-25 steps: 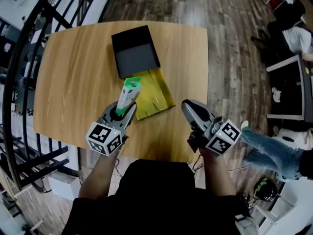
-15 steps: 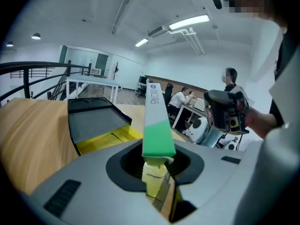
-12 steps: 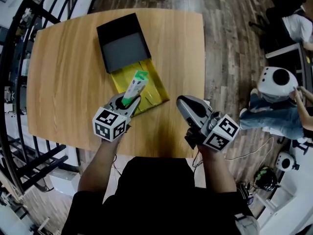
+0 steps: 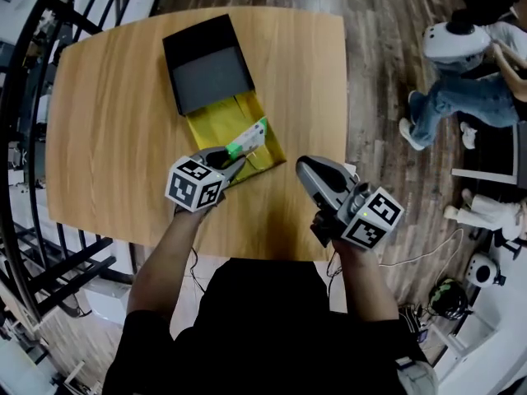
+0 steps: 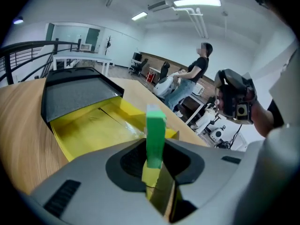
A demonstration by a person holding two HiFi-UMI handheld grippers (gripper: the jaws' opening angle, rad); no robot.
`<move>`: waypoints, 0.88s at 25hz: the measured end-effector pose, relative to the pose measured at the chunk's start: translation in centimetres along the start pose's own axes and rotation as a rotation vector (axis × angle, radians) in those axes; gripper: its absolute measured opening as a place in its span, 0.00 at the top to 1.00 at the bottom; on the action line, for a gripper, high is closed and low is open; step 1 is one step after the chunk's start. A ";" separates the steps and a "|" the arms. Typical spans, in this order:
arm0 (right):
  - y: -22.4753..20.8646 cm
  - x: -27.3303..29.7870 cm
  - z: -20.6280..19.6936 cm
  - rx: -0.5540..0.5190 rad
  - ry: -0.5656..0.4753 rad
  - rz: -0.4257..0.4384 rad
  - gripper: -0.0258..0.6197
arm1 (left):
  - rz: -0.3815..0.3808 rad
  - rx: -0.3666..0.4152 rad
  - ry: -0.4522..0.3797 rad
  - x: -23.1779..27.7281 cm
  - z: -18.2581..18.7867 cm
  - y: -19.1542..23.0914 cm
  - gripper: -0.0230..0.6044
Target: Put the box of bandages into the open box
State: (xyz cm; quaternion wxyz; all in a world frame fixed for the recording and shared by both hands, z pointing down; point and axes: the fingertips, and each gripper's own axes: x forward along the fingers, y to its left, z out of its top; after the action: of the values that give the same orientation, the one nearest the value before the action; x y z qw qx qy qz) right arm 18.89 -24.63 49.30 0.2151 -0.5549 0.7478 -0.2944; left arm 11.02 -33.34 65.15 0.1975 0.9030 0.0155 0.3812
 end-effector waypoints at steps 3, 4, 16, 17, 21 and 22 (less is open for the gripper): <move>0.4 -0.1 0.2 -0.005 -0.001 0.003 0.90 | 0.002 -0.013 0.036 0.4 -0.6 0.6 0.80; 0.4 -0.1 0.2 -0.006 -0.002 0.003 0.90 | 0.010 -0.016 0.042 0.3 -0.7 0.9 0.80; 0.8 0.1 0.4 -0.003 0.009 0.013 0.90 | 0.211 0.031 0.012 -2.0 -0.7 4.7 0.64; 0.8 0.1 0.3 -0.003 0.011 0.015 0.90 | 0.224 0.034 0.005 -2.2 -0.7 4.9 0.64; 1.1 0.4 0.5 -0.005 0.020 0.027 0.90 | 0.265 0.034 -0.032 -3.3 0.0 5.2 0.64; 1.3 0.5 0.6 -0.007 0.022 0.032 0.90 | 0.273 0.034 -0.045 -3.7 0.3 5.2 0.64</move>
State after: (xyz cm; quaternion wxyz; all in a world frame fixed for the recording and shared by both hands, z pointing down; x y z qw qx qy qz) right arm 18.25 -24.95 47.95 0.2098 -0.5403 0.7598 -0.2944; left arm 7.96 -38.87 64.30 0.1288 0.9083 -0.1054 0.3837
